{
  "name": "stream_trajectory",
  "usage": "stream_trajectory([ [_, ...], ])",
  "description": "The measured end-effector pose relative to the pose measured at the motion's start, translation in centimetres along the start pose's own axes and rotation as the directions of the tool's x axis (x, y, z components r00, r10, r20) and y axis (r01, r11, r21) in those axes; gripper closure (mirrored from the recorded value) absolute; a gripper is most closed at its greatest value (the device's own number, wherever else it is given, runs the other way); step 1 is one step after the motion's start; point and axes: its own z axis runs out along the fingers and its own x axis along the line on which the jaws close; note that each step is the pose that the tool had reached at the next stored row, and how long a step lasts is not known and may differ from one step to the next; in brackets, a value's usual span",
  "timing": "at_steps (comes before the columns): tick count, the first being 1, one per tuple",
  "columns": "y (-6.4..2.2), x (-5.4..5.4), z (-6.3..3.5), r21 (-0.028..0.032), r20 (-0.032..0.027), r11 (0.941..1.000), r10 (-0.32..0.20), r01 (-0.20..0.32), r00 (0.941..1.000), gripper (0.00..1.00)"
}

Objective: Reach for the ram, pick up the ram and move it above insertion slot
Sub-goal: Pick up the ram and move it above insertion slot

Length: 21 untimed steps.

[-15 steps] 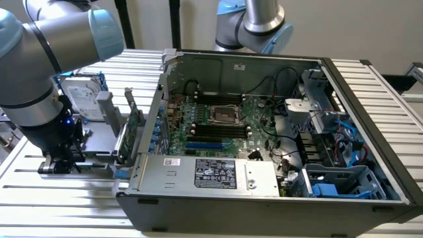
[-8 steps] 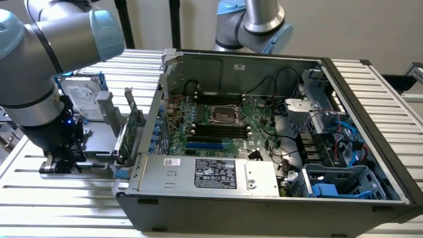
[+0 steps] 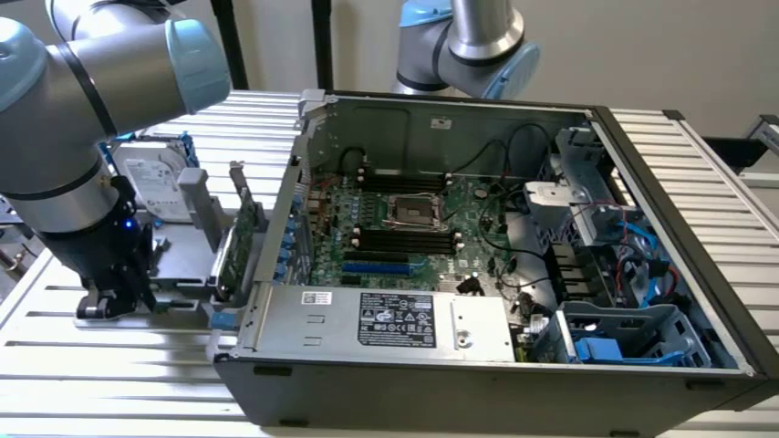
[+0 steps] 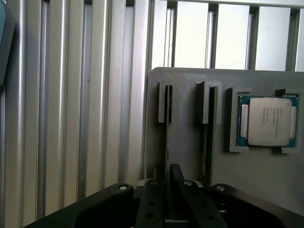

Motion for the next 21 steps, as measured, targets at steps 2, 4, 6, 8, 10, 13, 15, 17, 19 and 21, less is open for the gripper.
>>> stream_trajectory([
  [2,0.0,0.0,0.0,0.0,0.0001,1.0,0.0,0.0,1.0,0.84],
  [4,0.0,0.0,0.0,0.0,0.0002,1.0,0.0,0.0,1.0,0.87],
  [6,0.0,0.0,0.0,0.0,0.0002,1.0,0.0,0.0,1.0,0.87],
  [8,0.0,0.0,0.0,0.0,0.0002,1.0,0.001,-0.001,1.0,0.87],
  [10,0.0,0.0,0.0,-0.0002,0.0002,1.0,0.001,-0.001,1.0,0.87],
  [13,0.01,-0.01,0.0,-0.0015,0.0003,1.0,0.002,-0.002,1.0,0.87],
  [15,0.0,0.0,0.0,-0.0029,0.0005,1.0,0.004,-0.004,1.0,0.87],
  [17,0.0,0.0,0.01,-0.0043,0.0006,1.0,0.006,-0.006,1.0,0.87],
  [19,-0.01,0.0,0.01,-0.0052,0.0007,1.0,0.007,-0.007,1.0,0.87],
  [21,-0.01,0.0,0.01,-0.0055,0.0007,1.0,0.007,-0.007,1.0,0.87],
])
